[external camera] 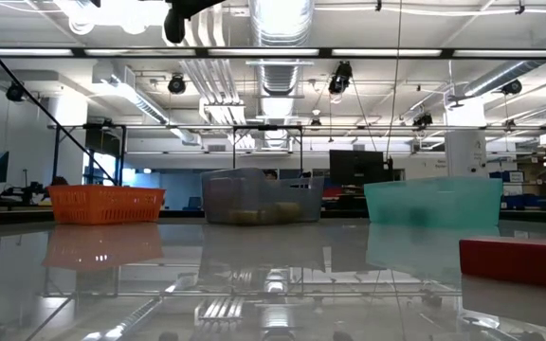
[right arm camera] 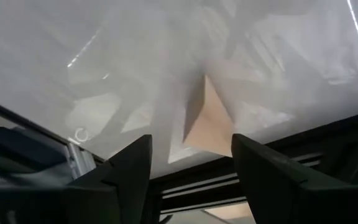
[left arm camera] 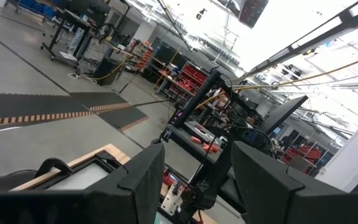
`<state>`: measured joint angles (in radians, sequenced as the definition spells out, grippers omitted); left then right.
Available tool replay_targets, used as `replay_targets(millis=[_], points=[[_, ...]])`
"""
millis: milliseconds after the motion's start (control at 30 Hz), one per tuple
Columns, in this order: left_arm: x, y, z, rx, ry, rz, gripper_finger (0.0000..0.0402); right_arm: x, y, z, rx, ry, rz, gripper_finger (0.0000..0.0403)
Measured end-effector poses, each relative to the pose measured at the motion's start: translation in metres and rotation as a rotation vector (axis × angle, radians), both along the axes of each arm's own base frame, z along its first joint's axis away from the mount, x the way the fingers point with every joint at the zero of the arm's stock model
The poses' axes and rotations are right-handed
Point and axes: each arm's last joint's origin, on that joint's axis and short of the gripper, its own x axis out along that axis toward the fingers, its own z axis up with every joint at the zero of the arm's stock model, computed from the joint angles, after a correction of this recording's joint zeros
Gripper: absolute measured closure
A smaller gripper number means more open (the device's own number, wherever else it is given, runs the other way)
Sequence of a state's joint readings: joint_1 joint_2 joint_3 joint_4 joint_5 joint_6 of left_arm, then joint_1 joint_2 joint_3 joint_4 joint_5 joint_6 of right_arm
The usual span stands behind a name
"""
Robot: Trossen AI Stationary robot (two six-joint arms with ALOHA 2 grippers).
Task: Sort & place blocks by color
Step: Put the brown block into the blue bin
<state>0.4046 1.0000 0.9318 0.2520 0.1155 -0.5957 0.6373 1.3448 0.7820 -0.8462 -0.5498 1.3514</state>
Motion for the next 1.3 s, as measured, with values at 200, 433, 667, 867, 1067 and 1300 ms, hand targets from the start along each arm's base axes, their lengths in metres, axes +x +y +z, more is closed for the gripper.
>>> replay_targets(millis=[200,433,667,867,1067,1300], points=[[0.000,0.000,0.000,0.000,0.000,-0.001,0.0230,0.002,0.002,-0.010,-0.022,0.028,0.028,0.0190],[0.000,0.000,0.000,0.000,0.000,0.000,0.0230,0.005,0.004,-0.030,-0.049,0.086,0.080,0.0192],[0.000,0.000,0.000,0.000,0.000,0.000,0.0230,0.006,0.005,-0.038,-0.042,0.108,0.116,0.0242],[0.000,0.000,0.000,-0.002,-0.001,0.008,0.0230,0.007,0.006,-0.037,-0.035,0.098,0.119,0.0315],[0.000,0.001,0.000,-0.003,-0.001,0.018,0.0230,0.011,0.006,-0.030,-0.008,0.063,0.117,0.0363],[0.000,0.000,0.000,-0.003,-0.001,0.018,0.0230,0.029,-0.006,-0.010,0.032,-0.029,0.043,0.0369]])
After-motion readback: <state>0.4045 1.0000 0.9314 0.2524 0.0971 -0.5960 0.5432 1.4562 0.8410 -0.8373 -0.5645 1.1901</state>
